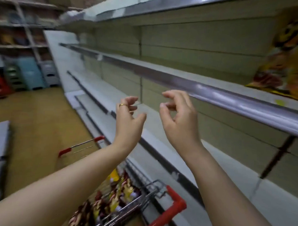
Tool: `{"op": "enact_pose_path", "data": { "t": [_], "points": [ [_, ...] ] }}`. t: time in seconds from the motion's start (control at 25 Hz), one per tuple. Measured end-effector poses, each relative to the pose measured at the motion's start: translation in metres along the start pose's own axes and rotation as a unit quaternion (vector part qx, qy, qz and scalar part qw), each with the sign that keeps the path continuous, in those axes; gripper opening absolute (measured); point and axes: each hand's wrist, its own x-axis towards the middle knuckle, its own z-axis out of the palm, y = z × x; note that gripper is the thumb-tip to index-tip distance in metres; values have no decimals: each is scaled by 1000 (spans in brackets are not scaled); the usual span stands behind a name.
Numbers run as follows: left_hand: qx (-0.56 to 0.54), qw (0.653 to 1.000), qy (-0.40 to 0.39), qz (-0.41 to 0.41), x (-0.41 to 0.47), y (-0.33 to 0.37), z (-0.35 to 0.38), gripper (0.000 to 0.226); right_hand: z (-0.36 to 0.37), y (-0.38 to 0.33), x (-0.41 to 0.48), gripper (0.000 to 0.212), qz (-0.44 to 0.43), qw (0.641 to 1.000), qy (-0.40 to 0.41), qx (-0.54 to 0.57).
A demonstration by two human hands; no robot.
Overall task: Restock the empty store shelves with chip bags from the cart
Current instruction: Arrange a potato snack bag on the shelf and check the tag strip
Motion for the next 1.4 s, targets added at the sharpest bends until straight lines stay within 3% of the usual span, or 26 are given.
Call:
{"op": "enact_pose_path", "data": {
  "t": [0.36,0.6,0.88,1.12,1.32,1.4],
  "points": [
    [73,968,180,-158,9,-120,-155,36,181,-2,-48,22,64,968,-227,87],
    [72,932,168,-314,-3,-228,-183,32,268,46,-95,28,186,906,-381,14],
    [25,864,186,-467,-34,-316,-181,31,327,148,-159,37,273,817,-498,-95],
    [9,826,218,-520,-39,-369,-176,28,398,241,-204,40,352,743,-551,-143],
    [15,813,172,-556,-25,-419,-164,21,468,301,-238,47,381,700,-574,-189],
    [3,810,154,-567,-24,-435,-157,18,489,322,-254,41,372,677,-601,-203]
  ]
}}
